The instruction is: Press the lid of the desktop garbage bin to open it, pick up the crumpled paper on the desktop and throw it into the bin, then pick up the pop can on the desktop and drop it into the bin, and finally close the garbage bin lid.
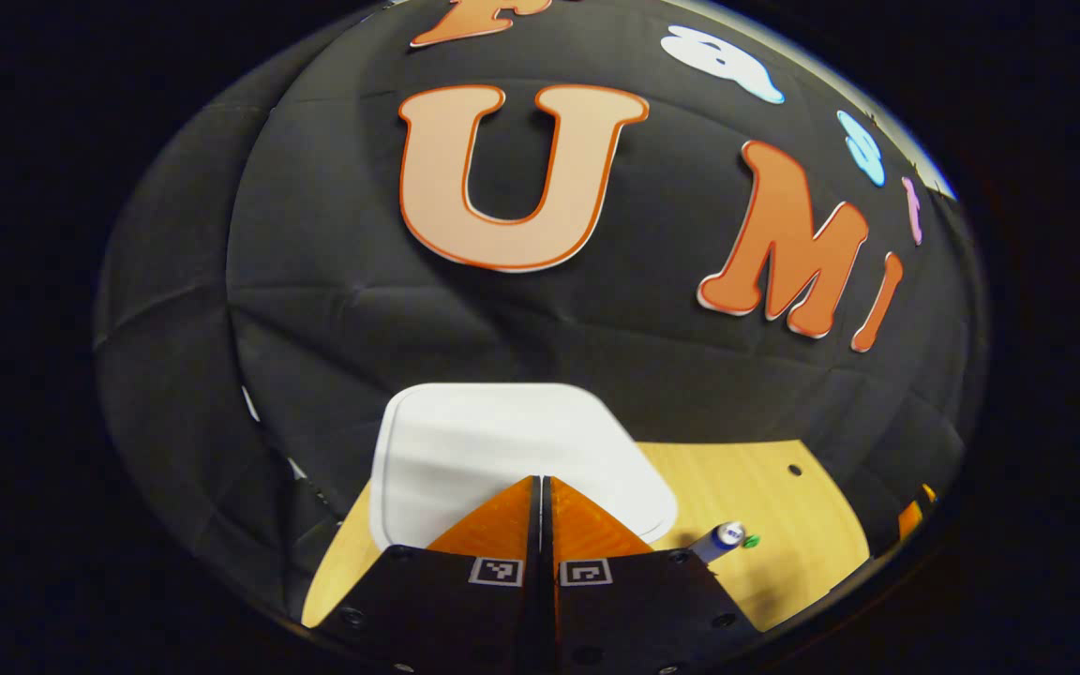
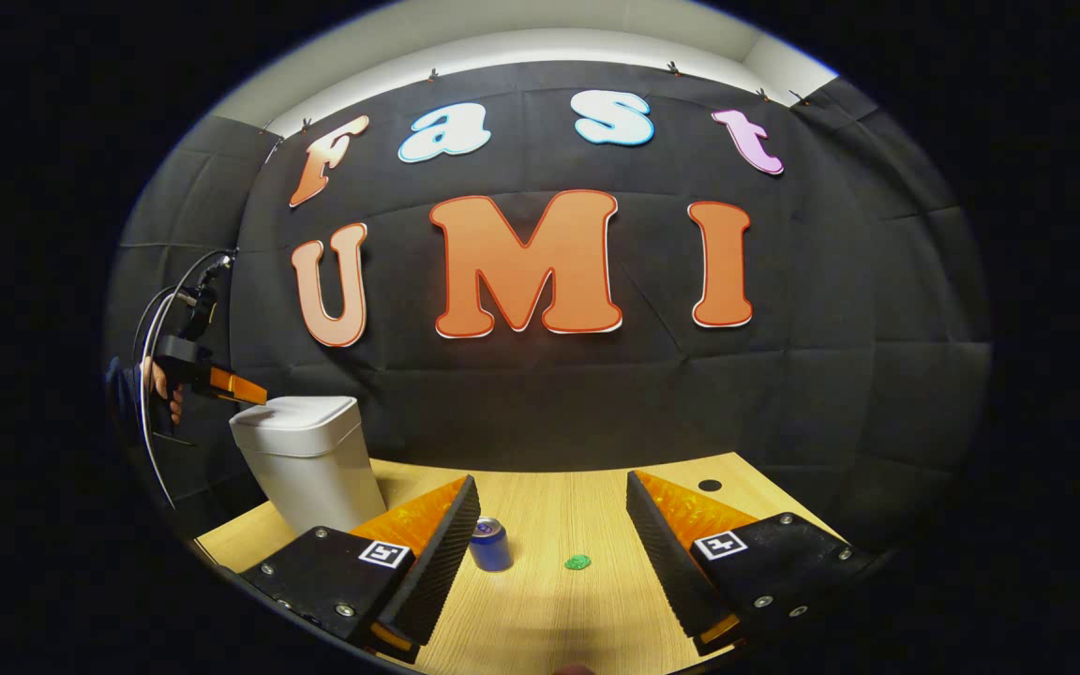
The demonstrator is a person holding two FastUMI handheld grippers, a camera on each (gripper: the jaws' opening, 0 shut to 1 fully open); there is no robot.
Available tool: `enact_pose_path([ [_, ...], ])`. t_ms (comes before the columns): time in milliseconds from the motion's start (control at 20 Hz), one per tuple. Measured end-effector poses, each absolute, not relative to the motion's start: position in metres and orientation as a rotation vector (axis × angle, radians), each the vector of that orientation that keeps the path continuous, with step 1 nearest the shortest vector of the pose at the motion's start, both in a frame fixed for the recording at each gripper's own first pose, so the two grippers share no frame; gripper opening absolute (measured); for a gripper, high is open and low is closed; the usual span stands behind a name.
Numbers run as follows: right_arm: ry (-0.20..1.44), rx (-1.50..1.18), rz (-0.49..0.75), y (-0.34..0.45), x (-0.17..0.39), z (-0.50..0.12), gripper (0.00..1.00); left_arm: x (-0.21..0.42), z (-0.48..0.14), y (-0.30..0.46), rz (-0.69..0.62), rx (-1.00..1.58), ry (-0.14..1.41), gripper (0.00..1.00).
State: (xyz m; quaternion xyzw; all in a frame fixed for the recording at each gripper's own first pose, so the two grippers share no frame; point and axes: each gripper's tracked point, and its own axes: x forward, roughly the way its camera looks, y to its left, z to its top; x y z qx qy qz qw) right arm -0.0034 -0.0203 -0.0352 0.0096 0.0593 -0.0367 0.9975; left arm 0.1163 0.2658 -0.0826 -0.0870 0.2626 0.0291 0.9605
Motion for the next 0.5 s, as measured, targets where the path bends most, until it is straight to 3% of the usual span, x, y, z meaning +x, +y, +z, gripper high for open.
enact_pose_path([
  [500,0.152,0.034,-0.098,-0.031,-0.001,-0.054,0.94,0.113,-0.095,0.258,0.109,-0.217,0.545,0.0],
])
